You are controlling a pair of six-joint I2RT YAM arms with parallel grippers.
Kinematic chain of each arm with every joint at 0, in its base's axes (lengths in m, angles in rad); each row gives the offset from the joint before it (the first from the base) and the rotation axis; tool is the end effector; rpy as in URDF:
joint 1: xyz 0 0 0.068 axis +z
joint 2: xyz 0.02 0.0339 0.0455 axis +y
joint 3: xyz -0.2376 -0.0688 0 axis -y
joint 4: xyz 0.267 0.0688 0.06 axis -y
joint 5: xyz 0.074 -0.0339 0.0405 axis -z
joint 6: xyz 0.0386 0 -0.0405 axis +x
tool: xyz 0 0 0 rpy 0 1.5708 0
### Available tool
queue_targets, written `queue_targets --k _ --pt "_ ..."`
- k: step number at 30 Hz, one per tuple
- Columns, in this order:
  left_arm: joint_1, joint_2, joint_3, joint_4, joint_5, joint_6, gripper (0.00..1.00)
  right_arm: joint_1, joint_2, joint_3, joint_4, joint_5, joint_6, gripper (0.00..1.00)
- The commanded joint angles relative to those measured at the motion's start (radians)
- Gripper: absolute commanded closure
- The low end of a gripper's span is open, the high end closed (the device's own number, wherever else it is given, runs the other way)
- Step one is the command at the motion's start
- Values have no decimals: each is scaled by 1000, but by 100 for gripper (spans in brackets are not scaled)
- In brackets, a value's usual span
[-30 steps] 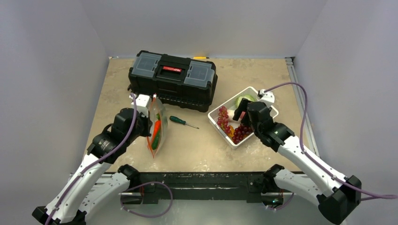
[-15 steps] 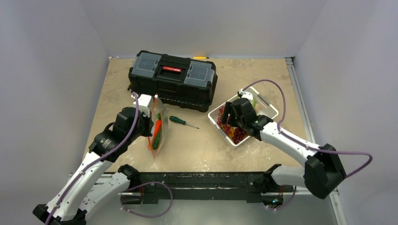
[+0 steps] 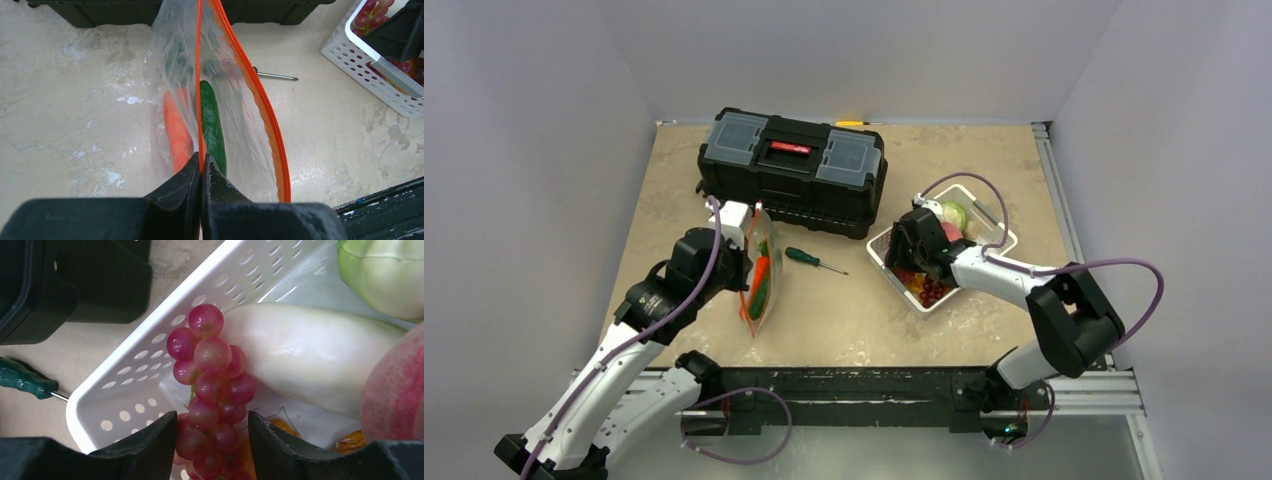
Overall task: Place the food in the zip-top bag and seal the zipper
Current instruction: Pick up the fake fruit from the bin.
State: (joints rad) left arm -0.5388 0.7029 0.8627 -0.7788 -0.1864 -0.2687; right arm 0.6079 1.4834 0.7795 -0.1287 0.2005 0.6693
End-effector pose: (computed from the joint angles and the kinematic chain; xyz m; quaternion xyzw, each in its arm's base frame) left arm 0.1615 -0.0882 0.3039 0.0769 0.8827 -0.1031 0.4520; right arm 0.2645 0.1747 0.1404 0.0646 0.9264 0.1390 0.3439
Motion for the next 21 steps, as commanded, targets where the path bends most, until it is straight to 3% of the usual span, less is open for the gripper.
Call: queue_targets --k 1,6,16,21 --pt "5 -5 13 29 7 10 100 -5 14 34 30 -11 -13 49" --pt "4 -3 13 31 11 11 100 -4 -24 35 3 2 -40 67" --pt "4 1 13 31 17 11 100 -4 -260 37 -50 41 -82 100" --pt "4 1 13 31 18 11 100 -4 -342 49 -77 45 -84 100"
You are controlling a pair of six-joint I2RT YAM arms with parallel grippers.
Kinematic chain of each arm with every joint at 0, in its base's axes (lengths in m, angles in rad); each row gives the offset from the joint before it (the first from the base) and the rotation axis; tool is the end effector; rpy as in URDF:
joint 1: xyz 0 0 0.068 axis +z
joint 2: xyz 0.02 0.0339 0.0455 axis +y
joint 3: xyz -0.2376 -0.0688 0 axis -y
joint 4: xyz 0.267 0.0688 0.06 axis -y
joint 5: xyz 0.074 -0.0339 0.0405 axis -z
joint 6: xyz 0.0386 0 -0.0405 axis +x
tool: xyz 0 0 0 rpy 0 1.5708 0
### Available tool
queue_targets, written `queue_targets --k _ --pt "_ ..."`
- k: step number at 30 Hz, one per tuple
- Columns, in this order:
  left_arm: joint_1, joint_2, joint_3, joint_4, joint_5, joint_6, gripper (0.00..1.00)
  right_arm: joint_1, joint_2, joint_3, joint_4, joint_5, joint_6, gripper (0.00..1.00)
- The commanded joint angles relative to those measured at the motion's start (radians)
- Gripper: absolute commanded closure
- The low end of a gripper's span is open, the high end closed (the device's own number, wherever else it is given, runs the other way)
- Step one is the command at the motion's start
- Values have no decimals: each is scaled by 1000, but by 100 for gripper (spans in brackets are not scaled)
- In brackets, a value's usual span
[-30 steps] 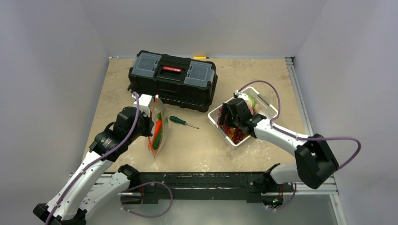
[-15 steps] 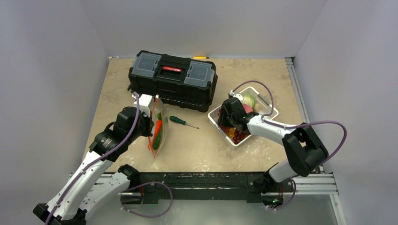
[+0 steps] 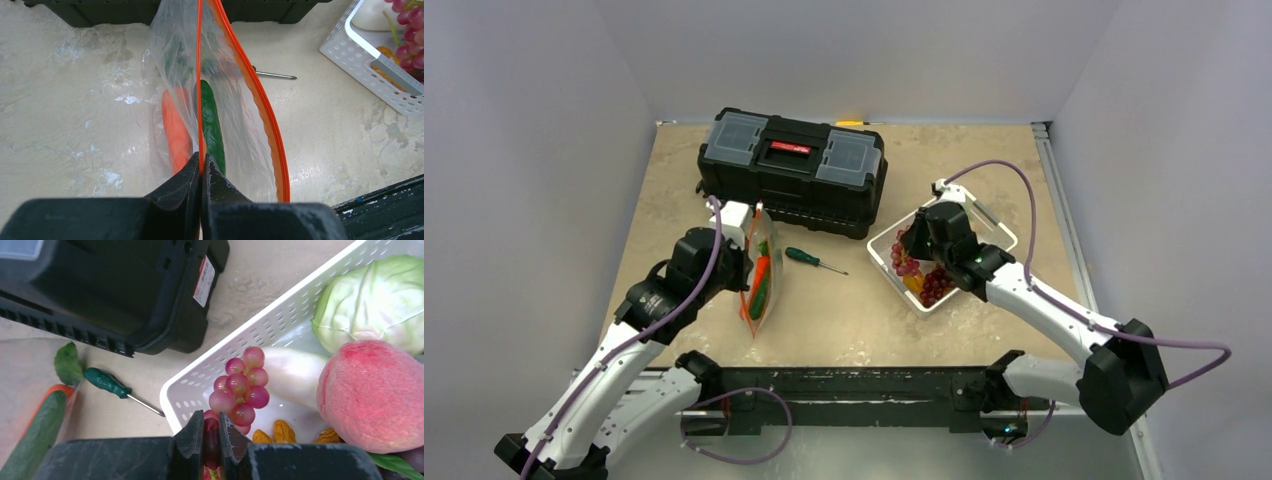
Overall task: Place the food in the zip-top bag and seal the zipper
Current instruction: Pick up the fake fruit from the bin, then place the fake fruit in the zipper food storage bag.
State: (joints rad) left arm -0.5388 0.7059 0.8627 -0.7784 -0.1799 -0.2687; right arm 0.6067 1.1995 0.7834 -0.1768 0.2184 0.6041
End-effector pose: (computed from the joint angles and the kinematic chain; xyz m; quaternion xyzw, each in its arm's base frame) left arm 0.1620 -0.0888 0.3034 0.0786 0.8833 -0.1053 0.4499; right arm 0.2470 0.1613 0.2195 0.0500 0.8776 0.1866 0.4387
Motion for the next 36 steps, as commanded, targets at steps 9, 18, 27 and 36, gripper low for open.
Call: queue_targets --k 9,18,27,36 --pt "5 1 15 30 17 11 100 -1 -138 79 21 -175 -1 100" --pt "4 3 14 30 19 12 100 157 -118 175 217 -470 25 100" --pt "5 2 15 28 22 11 100 341 46 266 618 -779 192 100" --pt "5 -2 12 29 21 11 100 380 226 326 880 -916 367 100"
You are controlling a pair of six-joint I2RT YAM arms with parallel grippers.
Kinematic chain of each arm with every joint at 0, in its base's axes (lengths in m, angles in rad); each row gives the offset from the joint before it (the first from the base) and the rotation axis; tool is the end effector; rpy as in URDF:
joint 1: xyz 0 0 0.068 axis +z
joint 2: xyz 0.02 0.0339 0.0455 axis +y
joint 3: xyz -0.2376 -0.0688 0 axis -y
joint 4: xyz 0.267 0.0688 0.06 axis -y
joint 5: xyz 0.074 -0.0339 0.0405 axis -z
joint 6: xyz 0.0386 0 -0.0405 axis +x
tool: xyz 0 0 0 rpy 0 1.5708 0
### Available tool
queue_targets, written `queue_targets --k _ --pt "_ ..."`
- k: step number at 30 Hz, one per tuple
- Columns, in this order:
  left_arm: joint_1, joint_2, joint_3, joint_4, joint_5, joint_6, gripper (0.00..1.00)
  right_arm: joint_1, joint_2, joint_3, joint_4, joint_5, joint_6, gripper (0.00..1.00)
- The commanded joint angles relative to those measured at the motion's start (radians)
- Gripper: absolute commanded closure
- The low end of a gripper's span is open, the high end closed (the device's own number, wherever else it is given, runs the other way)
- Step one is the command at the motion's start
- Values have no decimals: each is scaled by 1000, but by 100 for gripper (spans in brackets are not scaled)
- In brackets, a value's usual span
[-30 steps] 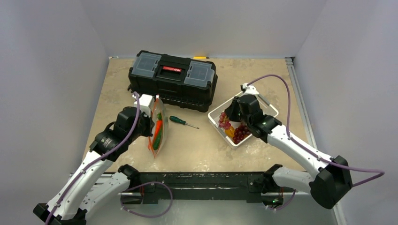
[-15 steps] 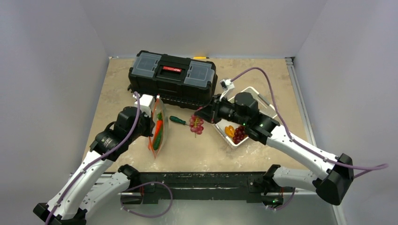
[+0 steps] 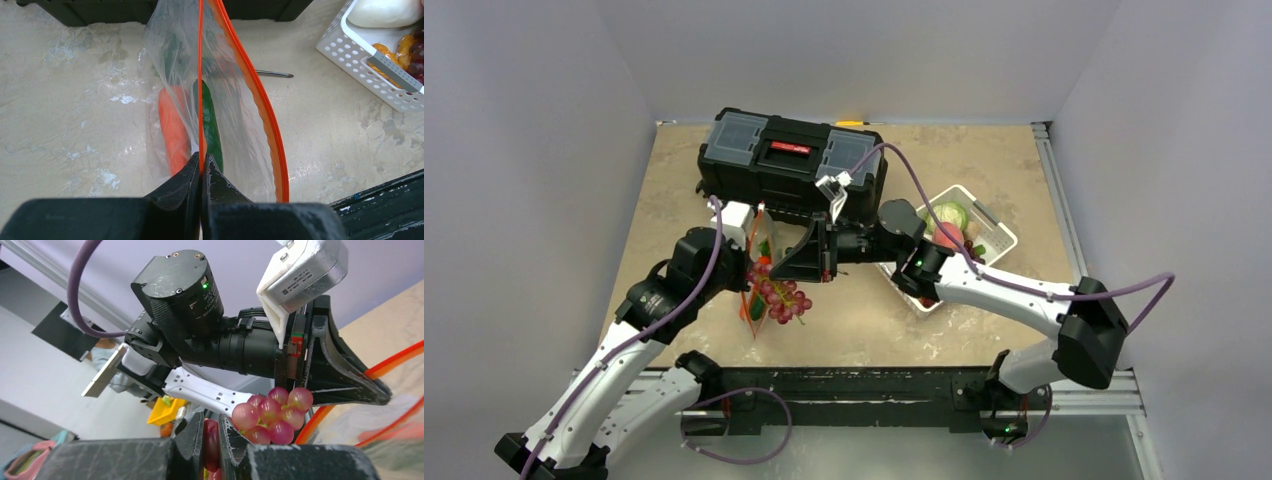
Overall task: Place the food in the zip-top bag and seal the zipper
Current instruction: Place the fake fruit in the zipper food storage bag.
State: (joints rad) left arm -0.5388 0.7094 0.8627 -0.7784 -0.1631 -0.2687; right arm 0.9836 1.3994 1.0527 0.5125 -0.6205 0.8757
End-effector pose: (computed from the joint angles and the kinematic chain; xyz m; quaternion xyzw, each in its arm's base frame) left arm 0.1623 -0.0897 0.3027 0.0827 0.8842 -0.1116 0.4459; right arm 0.1780 0.3079 0.3307 -0.2659 0.6018 0.7004 0.2766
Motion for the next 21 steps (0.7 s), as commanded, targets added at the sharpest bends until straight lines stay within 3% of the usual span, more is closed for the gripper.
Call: queue_targets --k 1,21 --pt "5 -5 12 30 4 11 100 3 37 65 193 -79 95 100" --pt "5 17 13 29 -14 11 100 4 195 96 63 360 46 100"
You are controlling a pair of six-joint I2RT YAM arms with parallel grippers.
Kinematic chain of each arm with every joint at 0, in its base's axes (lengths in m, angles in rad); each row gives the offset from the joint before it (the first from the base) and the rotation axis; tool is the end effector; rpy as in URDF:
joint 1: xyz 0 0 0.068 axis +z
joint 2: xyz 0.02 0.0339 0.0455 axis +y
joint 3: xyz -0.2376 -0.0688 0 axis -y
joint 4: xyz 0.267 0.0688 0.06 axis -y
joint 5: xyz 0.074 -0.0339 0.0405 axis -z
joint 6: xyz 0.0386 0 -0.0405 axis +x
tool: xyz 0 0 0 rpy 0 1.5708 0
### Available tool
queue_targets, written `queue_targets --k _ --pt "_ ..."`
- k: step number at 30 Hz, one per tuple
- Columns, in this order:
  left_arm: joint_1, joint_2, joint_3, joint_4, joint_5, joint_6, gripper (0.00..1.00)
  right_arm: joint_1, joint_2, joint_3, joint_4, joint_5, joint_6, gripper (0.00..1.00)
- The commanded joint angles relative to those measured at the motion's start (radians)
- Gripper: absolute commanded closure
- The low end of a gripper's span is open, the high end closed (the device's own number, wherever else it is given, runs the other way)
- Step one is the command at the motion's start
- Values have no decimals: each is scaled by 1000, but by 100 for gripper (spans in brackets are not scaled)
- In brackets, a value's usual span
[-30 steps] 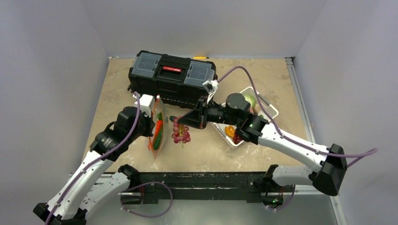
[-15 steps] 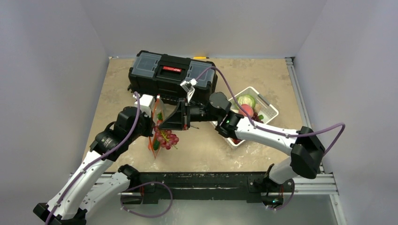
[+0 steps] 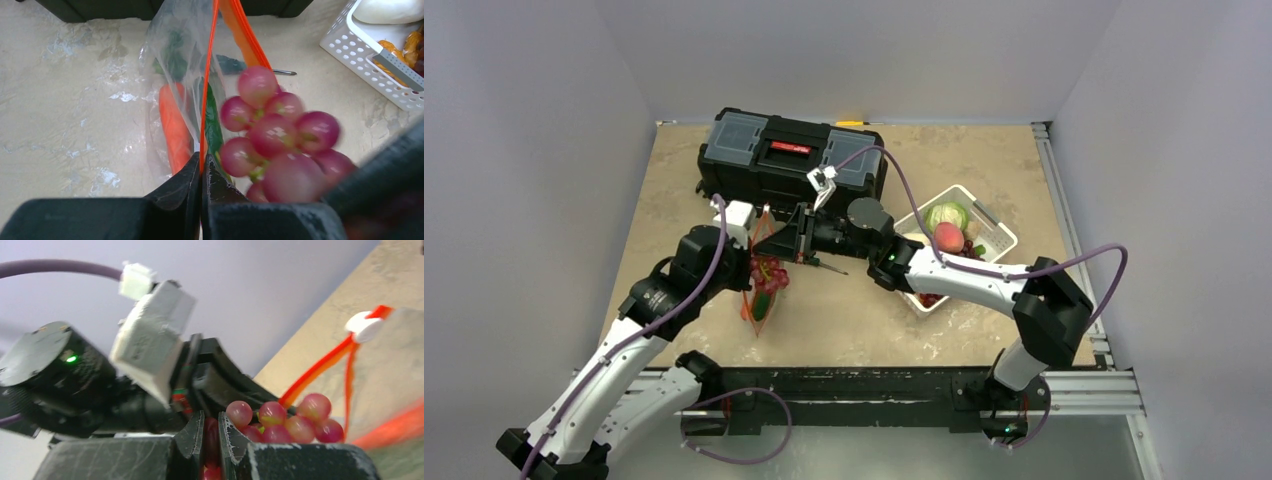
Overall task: Place the food in the zip-top bag and seal the zipper
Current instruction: Place the fake fruit in the zipper food storage bag.
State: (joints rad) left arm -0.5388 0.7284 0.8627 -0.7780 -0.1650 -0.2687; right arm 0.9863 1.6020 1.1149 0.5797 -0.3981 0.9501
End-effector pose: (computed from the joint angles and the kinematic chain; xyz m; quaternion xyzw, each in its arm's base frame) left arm 0.1654 -0.0915 0.2996 0.0835 0.8883 -0.1073 0.4387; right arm 0.2085 0.3423 0.2892 -0.1581 0.6576 0.6724 0.3009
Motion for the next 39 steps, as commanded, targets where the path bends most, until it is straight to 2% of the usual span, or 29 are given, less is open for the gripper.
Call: queue_targets --k 1,7,16,18,29,34,37,39 --pt "4 -3 13 26 -11 12 100 1 -4 35 -26 166 -36 100" --pt "5 -21 7 32 -9 15 100 23 15 68 -174 345 -116 100" --pt "4 -37 12 30 7 14 100 198 43 152 -375 752 -227 100" --pt "5 -47 9 32 2 13 100 212 57 160 -403 801 -233 100" --pt "5 -66 9 32 -5 11 100 227 77 195 -514 947 -321 100" --pt "5 -62 6 36 -1 11 100 252 86 205 -514 939 -331 100" --pt "5 -48 11 30 4 12 100 260 107 230 -492 865 -343 100" --pt "5 -47 10 29 1 12 100 262 119 263 -500 813 -358 89"
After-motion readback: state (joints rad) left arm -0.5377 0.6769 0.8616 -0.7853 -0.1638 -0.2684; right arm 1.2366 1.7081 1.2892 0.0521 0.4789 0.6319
